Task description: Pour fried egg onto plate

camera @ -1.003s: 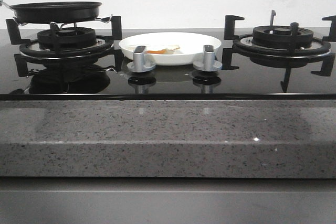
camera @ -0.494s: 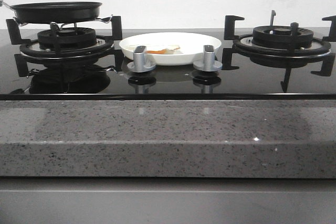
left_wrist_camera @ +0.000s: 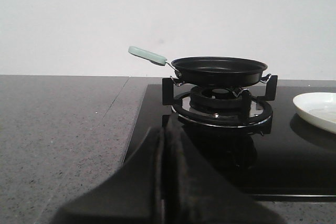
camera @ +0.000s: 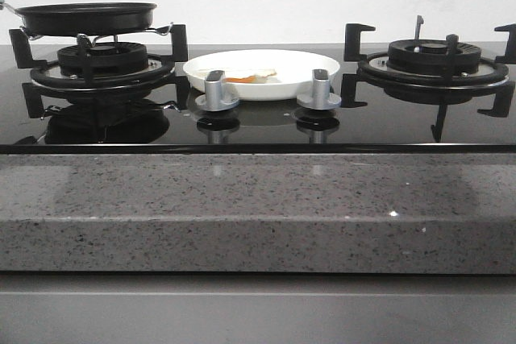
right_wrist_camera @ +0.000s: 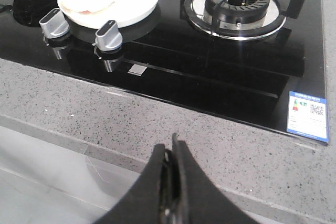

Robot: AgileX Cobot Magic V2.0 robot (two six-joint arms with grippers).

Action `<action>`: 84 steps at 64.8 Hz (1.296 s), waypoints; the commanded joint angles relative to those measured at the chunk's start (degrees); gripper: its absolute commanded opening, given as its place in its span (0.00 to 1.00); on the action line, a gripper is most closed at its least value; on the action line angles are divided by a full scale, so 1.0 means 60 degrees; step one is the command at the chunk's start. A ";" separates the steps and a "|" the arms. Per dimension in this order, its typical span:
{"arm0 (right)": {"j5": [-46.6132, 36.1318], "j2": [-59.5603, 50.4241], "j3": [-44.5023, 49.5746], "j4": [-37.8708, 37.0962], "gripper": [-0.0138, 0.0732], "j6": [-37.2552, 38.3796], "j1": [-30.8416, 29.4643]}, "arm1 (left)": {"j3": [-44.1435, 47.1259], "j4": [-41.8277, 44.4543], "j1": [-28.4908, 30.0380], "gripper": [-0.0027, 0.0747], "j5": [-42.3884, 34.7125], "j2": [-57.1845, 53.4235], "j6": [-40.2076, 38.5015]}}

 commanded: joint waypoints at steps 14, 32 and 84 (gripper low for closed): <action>-0.0650 0.0116 -0.0192 -0.0063 0.08 0.0006 -0.0054 | 0.0047 0.0001 -0.0008 0.01 -0.0747 -0.0162 -0.0062; -0.0650 0.0116 -0.0192 -0.0063 0.08 0.0006 -0.0054 | 0.0047 0.0001 -0.0008 0.01 -0.0747 -0.0162 -0.0062; -0.7319 -0.1968 0.4735 -0.0669 0.08 -0.0390 -0.1612 | 0.0047 0.0001 -0.0008 0.01 -0.0747 -0.0162 -0.0062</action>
